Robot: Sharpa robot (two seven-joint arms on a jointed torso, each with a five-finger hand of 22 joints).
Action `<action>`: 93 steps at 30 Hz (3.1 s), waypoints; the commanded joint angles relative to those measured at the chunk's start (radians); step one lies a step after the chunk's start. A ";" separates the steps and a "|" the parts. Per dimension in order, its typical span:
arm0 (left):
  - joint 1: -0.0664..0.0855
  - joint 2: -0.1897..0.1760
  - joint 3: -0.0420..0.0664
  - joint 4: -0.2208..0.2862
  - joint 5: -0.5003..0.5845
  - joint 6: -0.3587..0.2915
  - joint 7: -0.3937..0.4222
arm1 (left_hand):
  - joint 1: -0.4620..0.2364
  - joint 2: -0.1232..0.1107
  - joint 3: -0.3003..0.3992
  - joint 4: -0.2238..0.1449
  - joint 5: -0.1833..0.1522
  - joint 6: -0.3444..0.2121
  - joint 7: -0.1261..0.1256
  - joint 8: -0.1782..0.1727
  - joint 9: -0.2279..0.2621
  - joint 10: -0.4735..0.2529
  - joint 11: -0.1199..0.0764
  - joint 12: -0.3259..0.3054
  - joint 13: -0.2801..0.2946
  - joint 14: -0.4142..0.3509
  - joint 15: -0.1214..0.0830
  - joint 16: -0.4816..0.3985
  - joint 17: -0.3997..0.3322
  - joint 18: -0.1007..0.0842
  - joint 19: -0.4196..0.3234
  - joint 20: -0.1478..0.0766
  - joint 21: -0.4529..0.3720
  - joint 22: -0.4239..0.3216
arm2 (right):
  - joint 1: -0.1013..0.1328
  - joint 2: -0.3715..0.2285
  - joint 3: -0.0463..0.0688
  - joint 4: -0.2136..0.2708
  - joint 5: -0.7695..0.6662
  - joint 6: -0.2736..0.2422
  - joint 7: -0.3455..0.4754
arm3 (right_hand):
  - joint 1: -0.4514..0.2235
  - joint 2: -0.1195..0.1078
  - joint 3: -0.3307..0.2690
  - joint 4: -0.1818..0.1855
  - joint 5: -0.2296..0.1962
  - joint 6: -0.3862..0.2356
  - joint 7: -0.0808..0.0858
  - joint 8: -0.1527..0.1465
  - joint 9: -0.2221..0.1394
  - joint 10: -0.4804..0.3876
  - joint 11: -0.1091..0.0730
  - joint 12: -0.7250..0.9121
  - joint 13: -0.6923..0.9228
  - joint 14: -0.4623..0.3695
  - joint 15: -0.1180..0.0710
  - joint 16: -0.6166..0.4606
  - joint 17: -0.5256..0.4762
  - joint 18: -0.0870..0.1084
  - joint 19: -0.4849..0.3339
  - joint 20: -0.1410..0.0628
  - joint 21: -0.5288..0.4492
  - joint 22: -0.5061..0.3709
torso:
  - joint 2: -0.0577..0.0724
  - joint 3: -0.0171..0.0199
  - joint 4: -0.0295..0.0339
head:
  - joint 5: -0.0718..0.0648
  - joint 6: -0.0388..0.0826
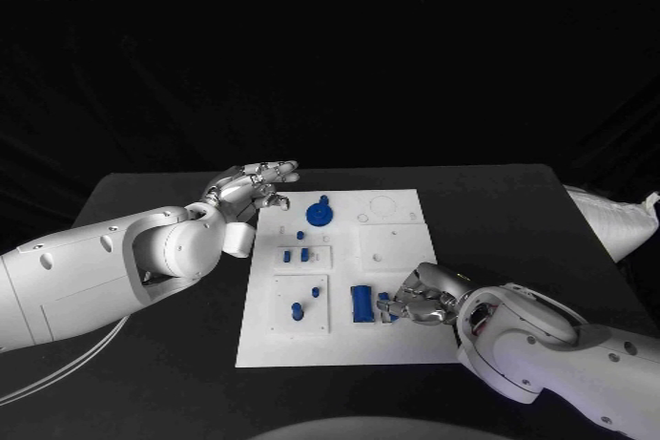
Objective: Assemble the parts on the task board
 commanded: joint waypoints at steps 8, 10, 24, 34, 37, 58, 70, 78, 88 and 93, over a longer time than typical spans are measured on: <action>0.000 0.004 0.001 0.000 -0.004 0.020 0.002 | 0.004 0.009 -0.002 -0.001 0.006 -0.007 0.002 0.005 -0.001 -0.006 0.000 0.007 0.001 -0.006 -0.001 0.000 -0.002 0.011 0.006 0.002 -0.004 -0.001 | -0.001 0.003 0.000 0.003 -0.009 0.009 0.004 | -0.024 0.010 -0.069 0.038 -0.029 0.000 -0.004 0.007 0.012 0.049 -0.008 0.001 0.152 0.087 -0.009 0.004 0.159 -0.013 0.019 -0.009 -0.001 0.005 | 0.000 0.0003 -0.0018 | 0.001 -0.001; 0.000 0.004 0.001 -0.001 -0.004 0.020 0.002 | 0.004 0.009 -0.002 -0.001 0.006 -0.007 0.002 0.005 -0.001 -0.006 0.000 0.007 0.001 -0.006 -0.001 0.000 -0.002 0.011 0.006 0.002 -0.004 -0.001 | -0.001 0.002 0.000 0.004 -0.011 0.008 0.004 | -0.028 0.011 -0.077 0.039 -0.029 0.000 -0.004 0.007 0.013 0.049 -0.008 0.001 0.152 0.086 -0.009 0.004 0.159 -0.013 0.019 -0.009 -0.001 0.005 | 0.000 0.0008 -0.0012 | 0.001 -0.001; 0.000 0.001 0.001 -0.002 -0.004 0.020 0.000 | 0.004 0.009 -0.002 -0.002 0.006 -0.007 0.003 0.005 -0.001 -0.007 0.000 0.007 0.001 -0.007 -0.001 -0.002 -0.005 0.011 0.006 0.002 -0.004 -0.001 | -0.001 -0.021 0.000 0.026 -0.027 -0.009 0.007 | -0.044 0.034 -0.122 0.039 0.020 0.004 -0.007 0.014 0.025 0.050 -0.011 0.001 0.155 0.087 -0.011 0.004 0.160 -0.013 0.019 -0.011 -0.001 0.006 | 0.000 0.0016 -0.0031 | 0.004 -0.001; 0.000 0.002 0.000 -0.004 -0.004 0.020 -0.001 | 0.004 0.009 -0.002 -0.002 0.006 -0.008 0.003 0.005 -0.001 -0.008 0.000 0.007 0.000 -0.008 -0.001 -0.003 -0.007 0.011 0.006 0.002 -0.005 -0.002 | 0.001 -0.043 0.001 0.032 -0.038 0.021 0.011 | 0.034 0.039 -0.150 0.011 0.007 -0.003 -0.007 0.016 0.036 0.049 -0.011 -0.005 0.154 0.087 -0.011 0.004 0.160 -0.013 0.019 -0.012 -0.002 0.006 | 0.000 0.0012 -0.0014 | 0.000 0.003; 0.000 0.003 0.000 -0.005 -0.004 0.020 -0.001 | 0.005 0.009 -0.002 -0.003 0.006 -0.009 0.003 0.005 -0.001 -0.009 0.001 0.007 0.000 -0.009 0.000 -0.004 -0.009 0.011 0.005 0.002 -0.005 -0.002 | 0.001 -0.045 0.001 0.031 -0.040 0.043 0.019 | 0.097 0.034 -0.162 -0.021 -0.081 -0.007 -0.005 0.016 0.042 0.048 -0.009 -0.010 0.153 0.086 -0.010 0.003 0.159 -0.013 0.019 -0.011 -0.004 0.005 | 0.000 0.0013 -0.0010 | -0.001 0.002; -0.025 0.061 0.000 -0.095 -0.004 0.017 0.013 | -0.001 0.009 -0.009 -0.001 0.005 -0.010 0.002 0.010 0.000 -0.018 0.002 0.018 -0.001 -0.076 0.004 -0.067 -0.124 0.010 -0.022 0.006 -0.025 -0.011 | 0.072 -0.031 0.002 -0.167 0.604 -0.069 0.681 | 0.292 0.081 -0.196 -0.122 -0.117 -0.181 0.070 -0.052 -0.019 -0.268 0.055 -0.754 -0.277 -0.052 0.042 -0.359 -0.324 0.088 -0.211 0.038 -0.427 -0.536 | -0.045 -0.0032 -0.0095 | -0.002 0.031; -0.037 0.181 0.001 -0.293 -0.004 0.019 0.034 | -0.002 0.012 0.024 0.003 0.007 -0.005 0.018 -0.013 -0.003 -0.013 0.027 -0.085 -0.046 -0.237 0.052 -0.564 -0.381 0.013 -0.256 0.053 -0.293 -0.204 | 0.137 0.096 0.006 -0.466 1.060 -0.020 0.953 | 0.406 0.103 -0.179 -0.158 -0.170 -0.236 0.125 -0.058 -0.106 -0.380 0.133 -1.218 -0.826 -0.356 0.147 -1.163 -0.886 0.101 -0.437 0.130 -1.007 -0.988 | -0.110 -0.0258 -0.0182 | -0.018 0.086; -0.038 0.253 0.001 -0.408 -0.004 -0.033 0.056 | -0.025 -0.002 0.014 0.012 0.007 -0.008 0.016 -0.063 -0.003 0.025 0.050 -0.216 -0.044 -0.274 0.114 -0.866 -0.501 0.012 -0.432 0.131 -0.500 -0.388 | 0.144 0.196 0.018 -0.644 1.146 0.026 1.013 | 0.401 0.116 -0.174 -0.195 -0.177 -0.241 0.135 -0.057 -0.187 -0.344 0.157 -1.316 -1.129 -0.349 0.191 -1.397 -1.100 0.117 -0.422 0.191 -1.219 -1.147 | -0.137 -0.0220 -0.0252 | -0.018 0.135; -0.041 0.259 0.002 -0.404 -0.009 -0.046 0.038 | -0.543 0.051 -0.174 -0.024 -0.080 -0.412 -0.054 -0.137 -0.068 -0.412 -0.002 -0.356 -0.107 -0.677 0.072 -1.010 -0.642 -0.051 -0.802 0.053 -0.581 -0.560 | 0.147 0.216 0.018 -0.658 1.118 -0.033 0.974 | -0.183 0.075 -0.133 -0.251 -0.232 -0.623 0.064 -0.120 -0.329 -0.787 0.106 -1.379 -1.308 -0.767 0.088 -1.512 -1.217 0.051 -0.811 0.107 -1.323 -1.233 | -0.135 -0.0193 -0.0117 | -0.022 0.151; -0.054 0.238 0.008 -0.335 -0.036 -0.130 0.058 | -0.686 0.126 -0.218 -0.024 -0.080 -0.526 -0.076 -0.137 -0.068 -0.531 -0.019 -0.356 -0.107 -0.789 -0.011 -1.033 -0.642 -0.073 -0.891 0.023 -0.581 -0.595 | 0.151 0.204 0.005 -0.584 1.175 -0.117 1.004 | -0.343 0.075 -0.133 -0.251 -0.248 -0.731 0.043 -0.120 -0.329 -0.912 0.023 -1.379 -1.308 -0.895 0.088 -1.512 -1.233 0.031 -0.932 0.084 -1.340 -1.308 | -0.139 -0.0109 0.0251 | -0.032 0.176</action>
